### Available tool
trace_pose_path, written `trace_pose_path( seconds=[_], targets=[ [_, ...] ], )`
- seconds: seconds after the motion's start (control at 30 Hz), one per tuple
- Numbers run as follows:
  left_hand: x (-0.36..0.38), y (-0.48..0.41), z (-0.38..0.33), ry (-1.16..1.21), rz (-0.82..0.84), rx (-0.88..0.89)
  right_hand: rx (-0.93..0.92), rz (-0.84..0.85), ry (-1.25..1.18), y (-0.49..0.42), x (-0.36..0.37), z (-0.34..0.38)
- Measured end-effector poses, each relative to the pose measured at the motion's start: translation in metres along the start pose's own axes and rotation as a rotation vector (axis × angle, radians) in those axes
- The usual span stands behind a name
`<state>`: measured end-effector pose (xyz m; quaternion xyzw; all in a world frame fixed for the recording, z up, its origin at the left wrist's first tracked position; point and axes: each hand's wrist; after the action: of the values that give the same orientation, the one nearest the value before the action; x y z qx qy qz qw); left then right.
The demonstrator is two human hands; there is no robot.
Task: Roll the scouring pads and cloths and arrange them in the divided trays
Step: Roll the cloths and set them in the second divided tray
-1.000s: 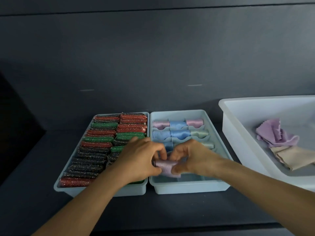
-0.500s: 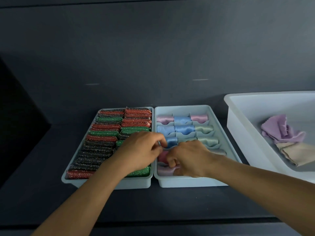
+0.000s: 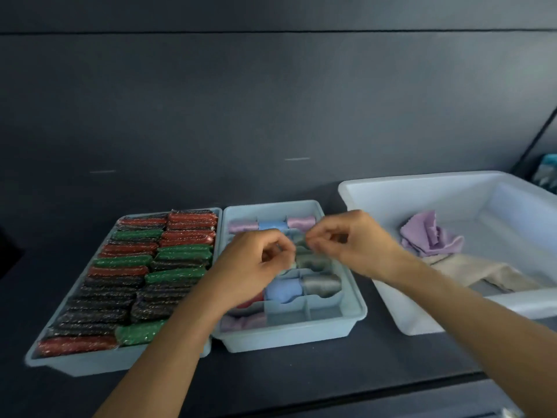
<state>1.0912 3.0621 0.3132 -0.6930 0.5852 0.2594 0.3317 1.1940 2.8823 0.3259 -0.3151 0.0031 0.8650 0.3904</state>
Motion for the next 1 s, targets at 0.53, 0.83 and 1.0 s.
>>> trace_pose_path(
  seconds=[0.53,0.83,1.0],
  targets=[
    [0.068,-0.075,-0.073,0.334,0.030,-0.067,0.591,0.306,0.994,-0.013,-0.150,-0.168],
    [0.069,-0.083,-0.074,0.376,-0.046,-0.100,0.472,-0.313,-0.051,-0.018,-0.172,-0.126],
    [0.064,-0.094,-0.090,0.551,-0.049,-0.122,0.245,-0.321,-0.411,-0.017,-0.170,-0.061]
  ],
)
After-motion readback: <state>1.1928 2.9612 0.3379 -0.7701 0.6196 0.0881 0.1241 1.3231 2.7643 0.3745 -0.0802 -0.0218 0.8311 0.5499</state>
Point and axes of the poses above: each hand's wrist, its own y-axis away from the middle knuckle, its own x-axis out of the palm, z = x × y, and after that the axes turned 7 degrees about -y, right-handed
